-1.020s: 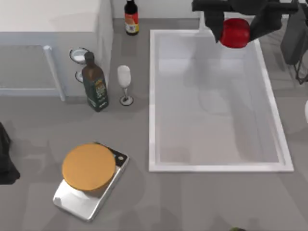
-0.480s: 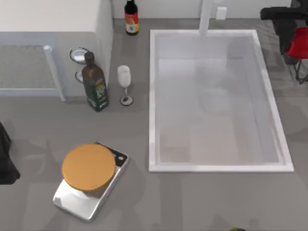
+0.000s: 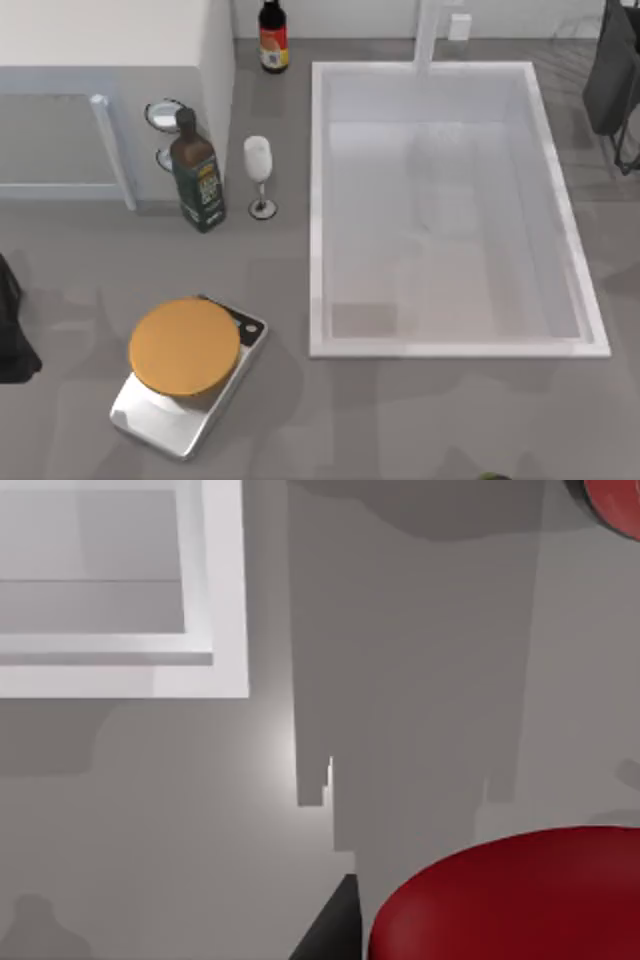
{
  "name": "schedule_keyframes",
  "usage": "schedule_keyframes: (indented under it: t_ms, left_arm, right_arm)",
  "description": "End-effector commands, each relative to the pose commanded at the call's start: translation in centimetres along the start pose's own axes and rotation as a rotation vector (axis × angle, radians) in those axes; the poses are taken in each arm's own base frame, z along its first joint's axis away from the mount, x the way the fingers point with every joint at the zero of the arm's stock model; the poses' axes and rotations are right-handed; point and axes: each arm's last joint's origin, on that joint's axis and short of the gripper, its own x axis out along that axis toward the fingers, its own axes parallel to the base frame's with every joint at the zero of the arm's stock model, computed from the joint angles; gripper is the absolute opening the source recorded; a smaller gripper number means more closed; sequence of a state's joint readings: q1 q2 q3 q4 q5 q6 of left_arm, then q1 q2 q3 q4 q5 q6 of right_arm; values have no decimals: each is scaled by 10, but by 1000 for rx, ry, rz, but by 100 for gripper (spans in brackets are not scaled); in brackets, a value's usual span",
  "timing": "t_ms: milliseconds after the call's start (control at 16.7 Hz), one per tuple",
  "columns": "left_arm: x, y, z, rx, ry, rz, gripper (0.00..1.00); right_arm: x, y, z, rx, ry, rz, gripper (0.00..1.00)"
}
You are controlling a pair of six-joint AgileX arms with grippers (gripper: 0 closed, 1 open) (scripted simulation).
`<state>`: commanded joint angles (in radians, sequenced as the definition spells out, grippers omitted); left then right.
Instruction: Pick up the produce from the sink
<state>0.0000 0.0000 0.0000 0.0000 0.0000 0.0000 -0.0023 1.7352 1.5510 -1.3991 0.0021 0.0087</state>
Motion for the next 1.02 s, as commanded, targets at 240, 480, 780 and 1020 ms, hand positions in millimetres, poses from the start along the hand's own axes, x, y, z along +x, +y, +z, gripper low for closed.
schedule_keyframes:
  t_ms: [240, 480, 780, 1020]
  left_arm:
    - [0, 0, 0, 0, 0, 0, 100]
    - [0, 0, 0, 0, 0, 0, 100]
    - [0, 0, 0, 0, 0, 0, 100]
    - [0, 0, 0, 0, 0, 0, 100]
  right_arm:
    - [6, -13, -24, 1, -11, 2, 0]
    - [6, -14, -25, 1, -13, 2, 0]
    - [27, -13, -22, 0, -1, 2, 0]
    - [74, -13, -17, 0, -24, 2, 0]
